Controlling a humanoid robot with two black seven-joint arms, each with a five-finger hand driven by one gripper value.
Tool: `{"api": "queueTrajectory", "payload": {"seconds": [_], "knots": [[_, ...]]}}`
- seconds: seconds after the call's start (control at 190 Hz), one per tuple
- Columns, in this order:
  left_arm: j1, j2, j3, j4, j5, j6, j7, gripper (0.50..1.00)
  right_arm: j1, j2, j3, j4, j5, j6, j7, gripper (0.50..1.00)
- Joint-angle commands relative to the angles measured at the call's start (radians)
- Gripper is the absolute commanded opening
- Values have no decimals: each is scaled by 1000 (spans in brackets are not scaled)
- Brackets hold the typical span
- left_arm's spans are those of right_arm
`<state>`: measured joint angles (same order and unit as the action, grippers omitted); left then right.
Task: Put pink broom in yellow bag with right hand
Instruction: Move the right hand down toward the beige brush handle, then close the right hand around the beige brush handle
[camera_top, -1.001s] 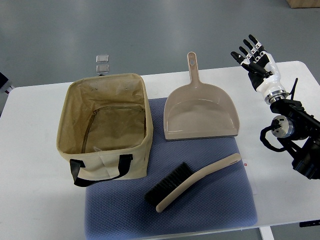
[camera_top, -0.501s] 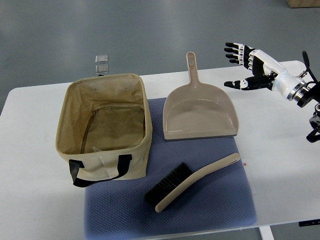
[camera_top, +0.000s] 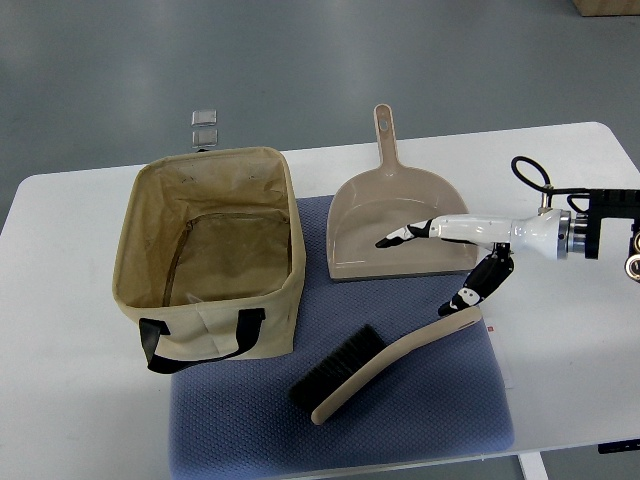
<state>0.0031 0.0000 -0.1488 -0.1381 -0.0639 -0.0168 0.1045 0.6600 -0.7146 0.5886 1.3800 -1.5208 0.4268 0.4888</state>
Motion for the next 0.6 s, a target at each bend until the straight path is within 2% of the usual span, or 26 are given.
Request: {"api": "queueTrajectory", "payload": {"seconds": [0.0,0.116,0.4,0.595], "knots": [[0,0,0,0,-1,0,0,1000,-3,9,-36,22,-110,-3,-1,928],[0,0,0,0,-1,0,0,1000,-7,24,-75,28,-153,-20,-7,928],[0,0,0,0,-1,0,0,1000,-57,53,-104,24,-196,-129,-16,913],[0,0,0,0,-1,0,0,1000,-86,58,-104,10,-223,-181,-21,854]]}}
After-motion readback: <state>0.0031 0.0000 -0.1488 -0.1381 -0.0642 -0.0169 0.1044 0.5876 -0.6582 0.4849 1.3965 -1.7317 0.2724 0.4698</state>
